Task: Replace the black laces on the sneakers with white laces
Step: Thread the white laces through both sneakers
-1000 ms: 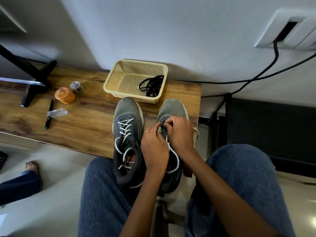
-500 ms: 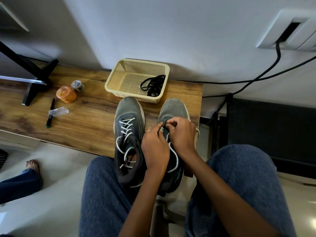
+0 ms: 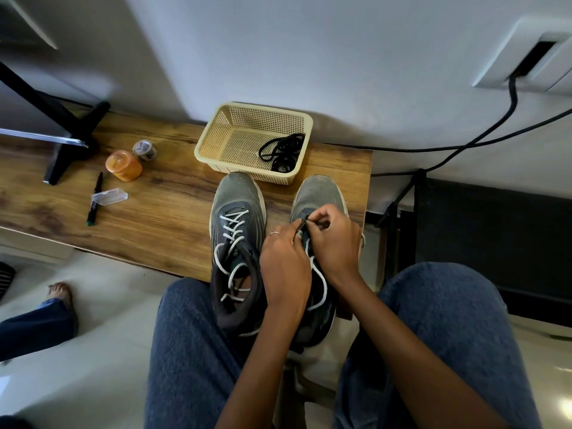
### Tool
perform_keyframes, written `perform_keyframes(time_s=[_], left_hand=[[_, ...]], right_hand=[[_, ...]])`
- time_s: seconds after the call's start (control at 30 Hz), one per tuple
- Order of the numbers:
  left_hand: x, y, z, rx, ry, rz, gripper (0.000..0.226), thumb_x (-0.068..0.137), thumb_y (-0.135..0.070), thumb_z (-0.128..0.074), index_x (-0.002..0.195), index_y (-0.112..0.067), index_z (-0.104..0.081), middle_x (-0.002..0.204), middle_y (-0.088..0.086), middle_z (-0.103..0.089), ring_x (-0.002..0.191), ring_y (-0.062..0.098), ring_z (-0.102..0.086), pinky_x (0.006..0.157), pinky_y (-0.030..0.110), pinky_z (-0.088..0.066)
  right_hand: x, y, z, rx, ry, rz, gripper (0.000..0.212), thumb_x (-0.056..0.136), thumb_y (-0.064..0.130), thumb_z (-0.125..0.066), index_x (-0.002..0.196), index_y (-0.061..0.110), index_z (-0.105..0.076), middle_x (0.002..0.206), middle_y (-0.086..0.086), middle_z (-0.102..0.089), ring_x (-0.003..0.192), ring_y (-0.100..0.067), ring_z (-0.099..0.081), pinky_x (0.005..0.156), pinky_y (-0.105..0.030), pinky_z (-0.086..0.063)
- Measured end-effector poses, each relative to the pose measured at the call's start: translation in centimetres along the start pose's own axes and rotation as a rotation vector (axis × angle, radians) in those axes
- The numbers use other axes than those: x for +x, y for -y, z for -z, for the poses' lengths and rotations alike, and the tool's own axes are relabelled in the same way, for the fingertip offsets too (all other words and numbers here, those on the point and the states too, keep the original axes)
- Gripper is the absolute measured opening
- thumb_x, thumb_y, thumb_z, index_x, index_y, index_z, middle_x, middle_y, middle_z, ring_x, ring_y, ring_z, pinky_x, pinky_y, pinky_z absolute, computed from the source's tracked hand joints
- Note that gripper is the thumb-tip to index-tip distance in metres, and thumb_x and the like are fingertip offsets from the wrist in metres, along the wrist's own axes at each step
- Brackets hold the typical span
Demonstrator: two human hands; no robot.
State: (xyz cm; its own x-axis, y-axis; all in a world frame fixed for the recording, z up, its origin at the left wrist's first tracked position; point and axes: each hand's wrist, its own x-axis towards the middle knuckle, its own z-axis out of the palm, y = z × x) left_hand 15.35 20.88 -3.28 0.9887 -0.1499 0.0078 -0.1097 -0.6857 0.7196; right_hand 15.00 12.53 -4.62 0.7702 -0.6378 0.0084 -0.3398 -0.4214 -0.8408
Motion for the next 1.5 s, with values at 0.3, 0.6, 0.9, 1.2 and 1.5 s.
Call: perform_keyframes(time_s=[0.3, 0.6, 0.9, 1.2, 1.5], left_hand=[[0.2, 0.2, 0.0, -0.007, 0.026, 0.016, 0.033, 0.095, -0.008, -0.049, 0.123, -0.015, -0.064, 0.112, 0.005, -0.065, 0.105, 0.019, -0.058, 0.090, 0.030, -0.045], [0.5, 0.2, 0.2, -0.022, 0.044, 0.002, 0.032, 0.095, -0.008, -0.050, 0.122, -0.016, -0.065, 0.111, 0.005, -0.066, 0.104, 0.021, -0.058, 0.091, 0.032, -0.045], [0.6, 0.2, 0.0, -0.005, 0.058, 0.002, 0.033, 0.095, -0.007, -0.049, 0.123, -0.015, -0.064, 0.113, 0.005, -0.065, 0.108, 0.021, -0.057, 0.094, 0.032, -0.044], [0.8, 0.4, 0.2, -0.001, 0.095, 0.024, 0.032, 0.095, -0.010, -0.050, 0.124, -0.016, -0.063, 0.114, 0.006, -0.064, 0.109, 0.021, -0.056, 0.094, 0.031, -0.043], [3.6, -0.3, 1.7, -0.090, 0.175, 0.199, 0.028, 0.099, -0.019, -0.044, 0.109, -0.017, -0.069, 0.106, 0.002, -0.071, 0.104, 0.020, -0.062, 0.088, 0.026, -0.041]], right_hand=[[-0.3, -0.2, -0.8, 0.055, -0.026, -0.036, 0.033, 0.084, 0.004, -0.063, 0.079, 0.030, -0.044, 0.076, 0.010, -0.060, 0.076, -0.011, -0.062, 0.066, -0.044, -0.054], [0.6, -0.2, -0.3, 0.138, -0.024, -0.004, 0.048, 0.081, -0.001, -0.063, 0.074, 0.032, -0.029, 0.074, 0.008, -0.065, 0.069, -0.002, -0.062, 0.062, -0.018, -0.047], [0.2, -0.2, -0.7, 0.325, -0.072, -0.128, 0.037, 0.079, -0.005, -0.062, 0.079, 0.022, -0.037, 0.078, 0.003, -0.068, 0.070, -0.001, -0.066, 0.062, -0.012, -0.048], [0.3, -0.1, -0.1, 0.456, -0.005, -0.215, 0.038, 0.078, -0.004, -0.064, 0.081, 0.021, -0.035, 0.080, 0.006, -0.070, 0.066, 0.004, -0.064, 0.059, -0.006, -0.044], [0.2, -0.6, -0.5, 0.506, 0.015, -0.177, 0.039, 0.079, -0.004, -0.062, 0.085, 0.025, -0.035, 0.089, -0.007, -0.065, 0.076, -0.015, -0.069, 0.068, -0.019, -0.051]])
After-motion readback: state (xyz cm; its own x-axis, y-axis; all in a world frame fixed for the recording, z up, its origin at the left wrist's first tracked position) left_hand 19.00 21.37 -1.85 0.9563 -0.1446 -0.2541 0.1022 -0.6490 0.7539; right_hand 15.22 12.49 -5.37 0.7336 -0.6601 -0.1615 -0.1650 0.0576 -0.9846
